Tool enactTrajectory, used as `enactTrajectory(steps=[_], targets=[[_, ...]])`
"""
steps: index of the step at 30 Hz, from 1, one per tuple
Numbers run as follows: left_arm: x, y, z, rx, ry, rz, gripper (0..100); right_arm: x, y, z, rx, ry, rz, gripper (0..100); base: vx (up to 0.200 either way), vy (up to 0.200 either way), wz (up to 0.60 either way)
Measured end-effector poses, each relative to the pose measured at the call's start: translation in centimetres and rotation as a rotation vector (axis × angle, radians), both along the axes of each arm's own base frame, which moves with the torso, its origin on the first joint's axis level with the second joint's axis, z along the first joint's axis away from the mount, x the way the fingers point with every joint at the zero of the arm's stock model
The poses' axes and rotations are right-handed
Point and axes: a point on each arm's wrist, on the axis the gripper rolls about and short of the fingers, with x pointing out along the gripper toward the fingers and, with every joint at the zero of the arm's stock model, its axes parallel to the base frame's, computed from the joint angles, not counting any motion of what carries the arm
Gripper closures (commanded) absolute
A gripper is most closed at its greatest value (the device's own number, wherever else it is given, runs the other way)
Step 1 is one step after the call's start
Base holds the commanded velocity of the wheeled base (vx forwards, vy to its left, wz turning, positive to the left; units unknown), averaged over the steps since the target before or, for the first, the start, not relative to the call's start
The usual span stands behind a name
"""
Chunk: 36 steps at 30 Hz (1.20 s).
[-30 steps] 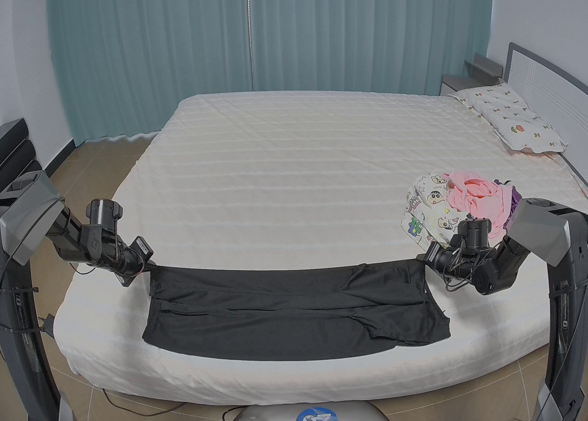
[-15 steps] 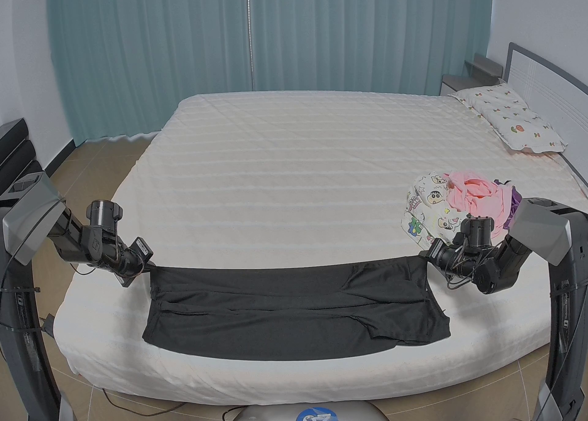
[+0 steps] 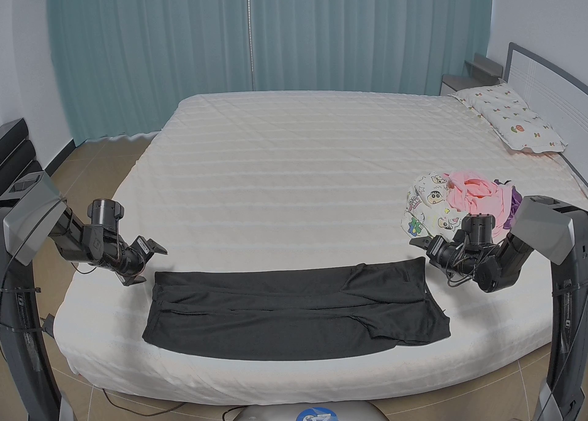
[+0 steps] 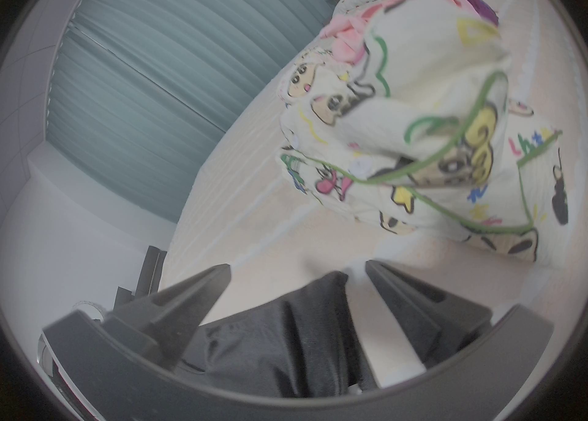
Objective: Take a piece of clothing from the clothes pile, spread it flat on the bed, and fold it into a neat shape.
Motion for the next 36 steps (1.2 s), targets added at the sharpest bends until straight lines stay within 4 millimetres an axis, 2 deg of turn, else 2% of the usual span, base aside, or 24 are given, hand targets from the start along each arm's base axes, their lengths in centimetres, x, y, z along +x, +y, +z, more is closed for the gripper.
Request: enactTrajectory(steps=[3,9,15,26,27,36], targets=[[0.0,0.2,0.0,-0.005,-0.001,0.004,0,-0.5,0.5,1.2,-0.001,-0.010,0.013,0,0.000,0.000,0.00],[-0.1,0.6,0.1,-0.018,-0.002,0.008,0,-1.3,3.6,2.5,-0.003,-0.005,0.089,0,0.000,0.000,0.00],[-0.2,0.8,0.1,-0.022,-0.002,0.008,0,-1.0,5.3,1.2,-0.021,0.033,0.123,0,0.000,0.000,0.00],[-0.1,0.8,0.1,-0.022,-0.004,0.009,0,-0.6,5.3,-1.1,-0.035,0.078,0.122,0,0.000,0.000,0.00],[-0.1,0.8,0.1,-0.021,-0.004,0.009,0,-0.5,5.3,-1.3,-0.036,0.084,0.122,100,0.000,0.000,0.00],[-0.1,0.8,0.1,-0.021,-0.004,0.009,0,-0.6,4.7,-1.7,-0.053,0.095,0.084,100,0.000,0.000,0.00]])
